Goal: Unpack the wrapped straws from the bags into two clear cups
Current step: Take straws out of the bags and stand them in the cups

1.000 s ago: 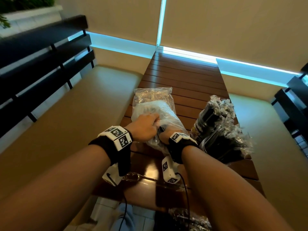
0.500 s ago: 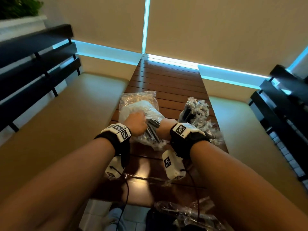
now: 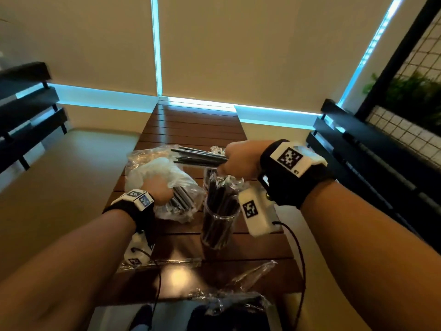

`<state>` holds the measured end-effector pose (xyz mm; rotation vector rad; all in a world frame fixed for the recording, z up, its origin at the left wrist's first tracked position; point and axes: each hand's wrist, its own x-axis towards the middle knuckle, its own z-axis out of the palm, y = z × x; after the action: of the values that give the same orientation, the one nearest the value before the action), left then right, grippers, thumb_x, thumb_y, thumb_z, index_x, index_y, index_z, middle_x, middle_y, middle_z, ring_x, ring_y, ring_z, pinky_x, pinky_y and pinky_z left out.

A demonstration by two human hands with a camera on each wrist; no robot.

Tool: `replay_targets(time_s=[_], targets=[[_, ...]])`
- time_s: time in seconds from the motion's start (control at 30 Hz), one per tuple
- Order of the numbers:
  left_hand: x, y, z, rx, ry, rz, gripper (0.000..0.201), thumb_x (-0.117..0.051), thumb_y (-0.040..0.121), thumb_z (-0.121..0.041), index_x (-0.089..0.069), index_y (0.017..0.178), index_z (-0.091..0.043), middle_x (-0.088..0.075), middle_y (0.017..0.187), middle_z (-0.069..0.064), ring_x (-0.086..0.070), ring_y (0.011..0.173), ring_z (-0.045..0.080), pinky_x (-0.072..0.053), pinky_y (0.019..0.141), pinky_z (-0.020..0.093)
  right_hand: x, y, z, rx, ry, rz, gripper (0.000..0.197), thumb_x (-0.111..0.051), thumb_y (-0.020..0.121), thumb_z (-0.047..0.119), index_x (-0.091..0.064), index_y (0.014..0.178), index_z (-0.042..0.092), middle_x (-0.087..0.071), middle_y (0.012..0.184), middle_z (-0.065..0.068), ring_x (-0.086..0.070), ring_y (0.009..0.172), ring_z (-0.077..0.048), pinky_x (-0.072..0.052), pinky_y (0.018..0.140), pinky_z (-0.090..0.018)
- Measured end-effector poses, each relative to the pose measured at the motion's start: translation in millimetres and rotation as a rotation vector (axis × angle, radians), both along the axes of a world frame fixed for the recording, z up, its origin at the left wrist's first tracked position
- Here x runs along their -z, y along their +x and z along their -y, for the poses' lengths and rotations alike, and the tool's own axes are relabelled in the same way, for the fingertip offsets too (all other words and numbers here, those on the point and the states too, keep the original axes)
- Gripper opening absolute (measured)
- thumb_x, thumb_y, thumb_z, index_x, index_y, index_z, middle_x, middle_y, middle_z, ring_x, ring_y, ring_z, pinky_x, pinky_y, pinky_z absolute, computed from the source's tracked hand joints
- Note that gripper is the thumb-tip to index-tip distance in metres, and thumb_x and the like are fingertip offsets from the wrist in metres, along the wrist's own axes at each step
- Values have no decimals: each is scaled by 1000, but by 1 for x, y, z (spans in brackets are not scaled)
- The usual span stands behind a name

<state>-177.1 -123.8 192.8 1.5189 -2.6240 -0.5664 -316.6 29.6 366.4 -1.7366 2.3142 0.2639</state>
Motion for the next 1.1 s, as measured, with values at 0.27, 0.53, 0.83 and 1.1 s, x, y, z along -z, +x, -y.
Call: replay_targets(time_s=[0.27, 0.53, 0.83, 1.1], targets=[[-81, 0, -25, 57, 116, -542, 57, -59, 66, -19, -64, 122, -12, -60, 127, -3, -61, 101, 16, -49, 84, 31, 40, -10, 6, 35, -516, 209, 29, -46, 96, 49, -51, 98, 21, -62, 90, -3, -60, 80, -25, -43, 63, -32], [-173, 4, -55, 58, 931, -1567, 25, -69, 88, -35, -58, 76, -17, -66, 83, 3, -69, 85, 18, -50, 96, 38, 61, 30, 16, -51, -810, 329, 33, -57, 89, 51, -43, 99, 23, -67, 82, -6, -64, 74, -30, -54, 64, -39], [-212, -14, -87, 149, 360, -1628, 44, -66, 92, -34, -38, 60, -20, -31, 45, -7, -28, 41, 11, -39, 52, 28, 59, 21, 20, 65, -746, 537, 41, -70, 74, 59, -50, 85, 25, -60, 74, 8, -60, 67, -11, -50, 59, -29], [-208, -35, -107, 302, 70, -1479, 44, -73, 87, -17, -41, 56, -16, -36, 45, -3, -40, 41, 14, -47, 57, 33, 49, 6, 22, 221, -576, 930, 29, -79, 69, 34, -60, 70, 13, -57, 54, -1, -55, 52, -17, -50, 59, -33]])
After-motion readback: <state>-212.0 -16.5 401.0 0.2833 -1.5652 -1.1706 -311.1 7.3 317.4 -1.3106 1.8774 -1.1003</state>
